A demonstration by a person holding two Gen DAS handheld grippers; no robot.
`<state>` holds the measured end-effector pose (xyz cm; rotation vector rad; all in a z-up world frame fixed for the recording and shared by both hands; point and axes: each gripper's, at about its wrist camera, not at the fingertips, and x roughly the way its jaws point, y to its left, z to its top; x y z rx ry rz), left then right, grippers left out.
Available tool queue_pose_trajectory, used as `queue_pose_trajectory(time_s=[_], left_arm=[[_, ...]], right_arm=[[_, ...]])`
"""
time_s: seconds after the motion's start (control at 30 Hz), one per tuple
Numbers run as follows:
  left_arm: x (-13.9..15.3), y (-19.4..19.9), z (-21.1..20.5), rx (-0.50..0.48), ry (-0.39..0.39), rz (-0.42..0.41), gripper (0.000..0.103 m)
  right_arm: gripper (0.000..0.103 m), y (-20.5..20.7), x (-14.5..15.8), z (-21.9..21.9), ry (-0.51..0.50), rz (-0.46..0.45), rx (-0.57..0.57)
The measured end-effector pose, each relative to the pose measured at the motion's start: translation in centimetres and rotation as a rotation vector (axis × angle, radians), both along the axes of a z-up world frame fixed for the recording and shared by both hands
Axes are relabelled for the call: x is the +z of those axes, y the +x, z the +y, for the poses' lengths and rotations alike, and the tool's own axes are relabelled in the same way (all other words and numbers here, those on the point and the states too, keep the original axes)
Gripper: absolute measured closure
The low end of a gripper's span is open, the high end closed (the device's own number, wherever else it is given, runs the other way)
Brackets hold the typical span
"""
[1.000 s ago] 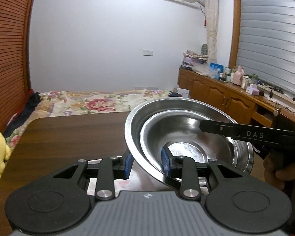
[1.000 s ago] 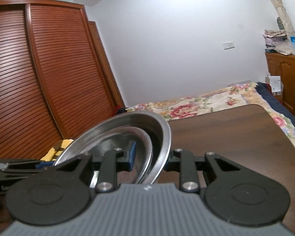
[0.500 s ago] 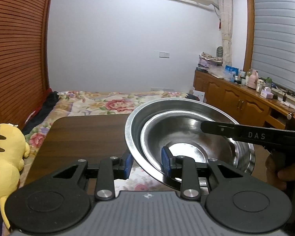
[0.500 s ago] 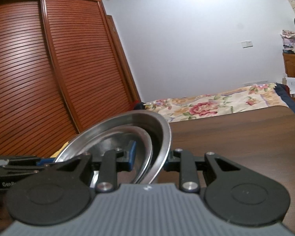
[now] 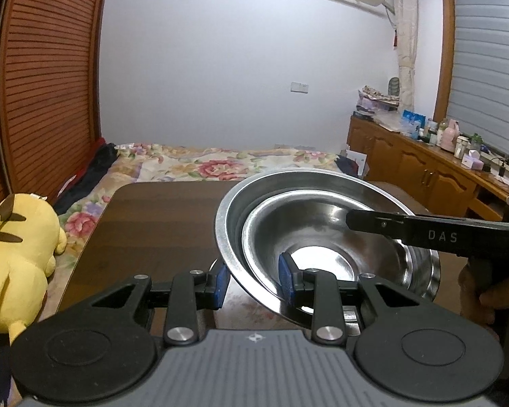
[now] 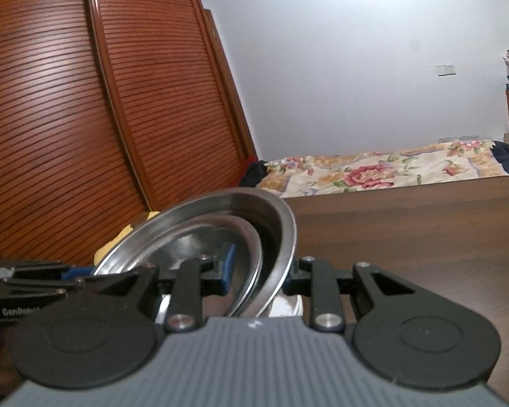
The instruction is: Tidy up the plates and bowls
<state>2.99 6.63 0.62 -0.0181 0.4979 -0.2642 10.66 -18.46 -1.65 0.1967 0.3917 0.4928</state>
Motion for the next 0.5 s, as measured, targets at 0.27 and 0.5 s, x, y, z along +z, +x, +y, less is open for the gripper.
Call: queue_pose_trajectory(time_s=[0.27, 0.5], left_arm=[[-1.0, 0.2, 0.1, 0.014, 0.009, 0.027, 0.07], [-2.3, 0.7, 0.3, 0.026, 0.018, 0.059, 0.07]], right_arm=[[0.074, 0.4, -0.9, 0.9, -0.024, 0.032, 0.011], [0.074, 0.6, -1.7, 1.6, -0.056, 0.052, 0.014]])
